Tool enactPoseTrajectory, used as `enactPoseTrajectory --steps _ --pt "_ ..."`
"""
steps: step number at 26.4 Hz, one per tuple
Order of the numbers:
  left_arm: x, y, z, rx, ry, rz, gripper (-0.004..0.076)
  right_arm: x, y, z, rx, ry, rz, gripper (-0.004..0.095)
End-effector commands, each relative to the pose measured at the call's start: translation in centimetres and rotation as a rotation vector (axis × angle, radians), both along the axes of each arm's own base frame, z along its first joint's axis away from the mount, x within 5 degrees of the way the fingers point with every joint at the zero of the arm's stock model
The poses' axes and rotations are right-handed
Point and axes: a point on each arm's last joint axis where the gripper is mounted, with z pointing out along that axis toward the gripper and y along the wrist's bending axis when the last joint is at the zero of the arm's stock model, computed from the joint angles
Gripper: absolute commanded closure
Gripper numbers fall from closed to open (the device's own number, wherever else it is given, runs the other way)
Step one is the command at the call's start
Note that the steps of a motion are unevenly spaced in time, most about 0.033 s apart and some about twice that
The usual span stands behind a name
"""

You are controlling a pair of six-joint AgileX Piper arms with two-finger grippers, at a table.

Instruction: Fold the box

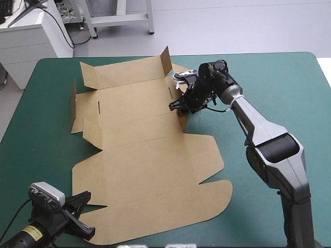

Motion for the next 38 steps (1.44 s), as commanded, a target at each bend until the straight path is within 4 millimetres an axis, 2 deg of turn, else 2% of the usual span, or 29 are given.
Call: enactPoseTrajectory --steps 1,6,9,13,17,22,25,30,34,36,38 --pt "0.3 -0.1 1.2 -0.047 -0.058 0.018 0.0732 -0.8 -0.3 3.4 0.022 -0.069 0.016 0.0557" --pt "0.3 -0.1 1.2 -0.047 -0.058 0.018 0.0732 -0.5 0.0 3.6 0.065 -0.101 0.005 0.0829" --pt "0.3 -0.1 1.2 -0.047 -0.058 0.018 0.0732 -0.4 0.1 3.7 0.085 -0.116 -0.001 0.0908" --pt "0.3 -0.1 1.2 -0.047 -0.058 0.018 0.0732 -0.5 -0.1 3.6 0.052 -0.106 0.018 0.0925" --pt "0.3 -0.1 1.2 -0.047 -0.058 0.018 0.0732 -1.1 -0.3 3.3 -0.008 -0.091 0.142 0.0924" --pt "0.3 -0.1 1.2 -0.047 -0.058 0.018 0.0732 -0.9 -0.5 3.3 -0.048 -0.124 0.185 0.0925" --pt "0.3 -0.1 1.2 -0.047 -0.058 0.018 0.0732 -0.7 -0.9 3.2 -0.119 -0.170 0.271 0.0925" --pt "0.3 -0.1 1.2 -0.047 -0.058 0.018 0.0732 -0.6 -1.1 3.1 -0.195 -0.232 0.437 0.0925" --pt "0.3 -0.1 1.2 -0.047 -0.058 0.018 0.0732 -0.6 -1.0 3.2 -0.253 -0.320 0.686 0.0925" --pt "0.3 -0.1 1.2 -0.047 -0.058 0.018 0.0732 -0.7 -0.6 3.9 -0.226 -0.382 0.780 0.0926" --pt "0.3 -0.1 1.2 -0.048 -0.057 0.019 0.0732 -0.9 0.3 5.7 -0.151 -0.484 0.868 0.0925"
